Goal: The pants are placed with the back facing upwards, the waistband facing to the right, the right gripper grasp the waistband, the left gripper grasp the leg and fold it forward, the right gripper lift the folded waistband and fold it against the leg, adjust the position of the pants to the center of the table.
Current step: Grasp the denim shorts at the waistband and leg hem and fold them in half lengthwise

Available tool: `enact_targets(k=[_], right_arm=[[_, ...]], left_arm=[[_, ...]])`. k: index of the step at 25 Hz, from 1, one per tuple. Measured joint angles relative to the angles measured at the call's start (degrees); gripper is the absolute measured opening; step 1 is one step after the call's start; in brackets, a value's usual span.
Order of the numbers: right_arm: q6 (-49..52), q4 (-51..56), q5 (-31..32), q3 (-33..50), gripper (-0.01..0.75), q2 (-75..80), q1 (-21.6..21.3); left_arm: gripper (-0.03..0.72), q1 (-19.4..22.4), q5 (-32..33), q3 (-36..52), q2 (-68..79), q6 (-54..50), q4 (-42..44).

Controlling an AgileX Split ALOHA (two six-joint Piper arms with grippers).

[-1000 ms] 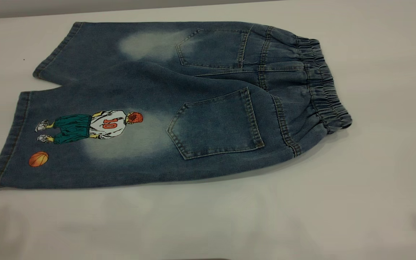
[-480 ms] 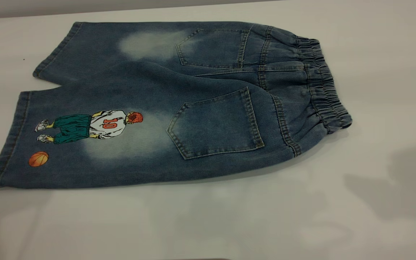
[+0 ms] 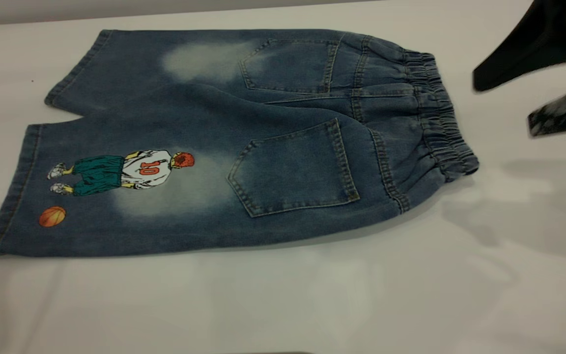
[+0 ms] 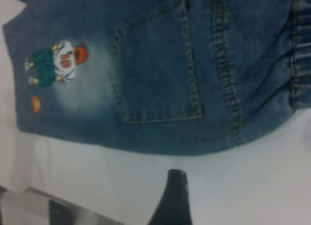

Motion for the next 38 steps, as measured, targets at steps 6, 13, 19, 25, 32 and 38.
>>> enact_targets(k=[6,13,19,25,32,38], right_arm=[[-10.1,11.1,-0.5,-0.4,0.586,9.7,0.0],[-17.3,19.8,-0.5,-0.6,0.586,19.1,0.0],[-21.9,24.8,-0.2,-2.4,0.586,23.1,0.0],[-22.1,25.5,-0.1,-5.4,0.586,25.5,0.0],[-22.1,25.7,4.6,-8.2,0.541,29.4,0.0],[-22.5,25.7,3.3,-8.5,0.233,30.3,0.0]], left_arm=[[0.456,0.0,-1.2,0.0,0.0,0.1,0.0],[0.456,0.0,-1.2,0.0,0.0,0.2,-0.1],[0.456,0.0,-1.2,0.0,0.0,0.2,-0.1],[0.456,0.0,-1.2,0.0,0.0,0.2,-0.1],[0.456,0.0,-1.2,0.0,0.0,0.2,-0.2],[0.456,0.0,-1.3,0.0,0.0,0.3,-0.2]])
